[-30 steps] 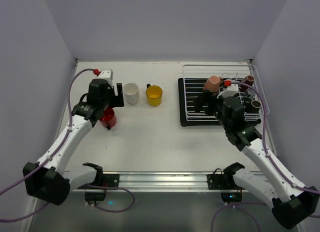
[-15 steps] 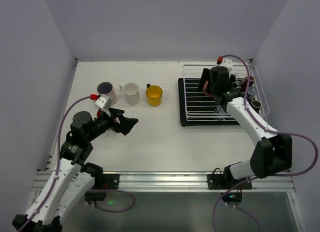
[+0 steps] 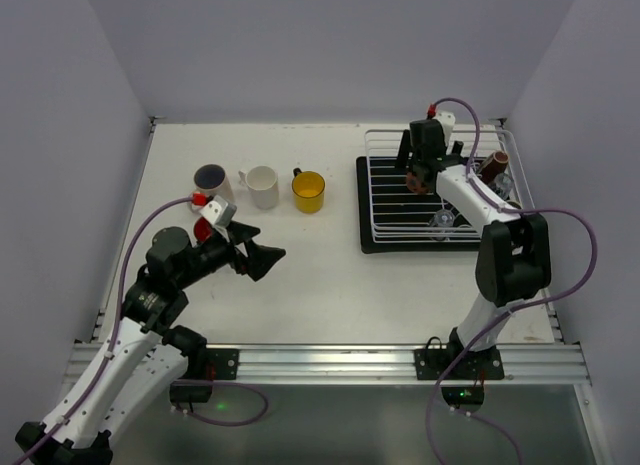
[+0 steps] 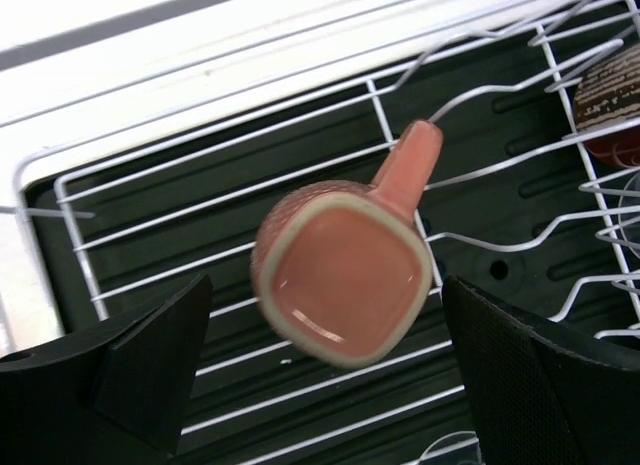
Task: Unload the cups from the dish rack
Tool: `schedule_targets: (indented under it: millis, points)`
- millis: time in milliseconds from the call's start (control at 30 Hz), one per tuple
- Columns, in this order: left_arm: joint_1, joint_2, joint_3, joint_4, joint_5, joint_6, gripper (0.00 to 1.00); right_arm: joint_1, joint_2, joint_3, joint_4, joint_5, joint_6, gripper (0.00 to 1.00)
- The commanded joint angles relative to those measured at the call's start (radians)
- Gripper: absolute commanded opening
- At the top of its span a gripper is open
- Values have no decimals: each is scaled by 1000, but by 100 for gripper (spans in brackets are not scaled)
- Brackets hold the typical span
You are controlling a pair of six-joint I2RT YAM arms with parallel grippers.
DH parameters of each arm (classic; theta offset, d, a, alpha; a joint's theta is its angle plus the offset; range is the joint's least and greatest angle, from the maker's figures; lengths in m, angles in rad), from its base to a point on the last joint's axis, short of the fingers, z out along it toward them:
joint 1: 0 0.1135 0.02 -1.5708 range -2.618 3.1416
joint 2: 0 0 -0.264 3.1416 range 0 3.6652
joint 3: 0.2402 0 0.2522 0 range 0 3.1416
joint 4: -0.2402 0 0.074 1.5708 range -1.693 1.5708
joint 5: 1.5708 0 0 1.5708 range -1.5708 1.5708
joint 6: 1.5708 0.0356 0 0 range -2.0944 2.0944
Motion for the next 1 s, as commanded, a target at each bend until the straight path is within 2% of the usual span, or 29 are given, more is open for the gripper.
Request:
schedule_targets:
  millis: [0,133,267,367,433,567,700,833,933,967]
  points:
    - [-7,7,23,15,7,17,98,-16,28,55,-2,43,21,99]
    - [-7,23,26,15,9,20,98,-25,82,87,-2,32,17,99]
    - [-4,27,26,15,-2,22,97,-30,107,101,-2,8,14,87]
    - [9,27,26,16,-12,22,97,-30,82,88,-1,-8,27,58]
    - [15,33,26,15,-19,22,97,-30,49,65,15,-12,26,45]
    - [16,47,27,18,-34,20,97,-30,-115,12,91,-37,15,28]
    - [16,44,29,35,-43,-1,96,-30,-290,-57,148,-101,7,20]
    - [16,56,29,91,21,-78,96,-19,-465,-157,173,-233,41,19]
    - [15,78,4,200,92,-188,97,6,-612,-273,222,-401,128,19]
    - [13,95,-2,282,122,-216,96,18,-645,-310,276,-455,154,19]
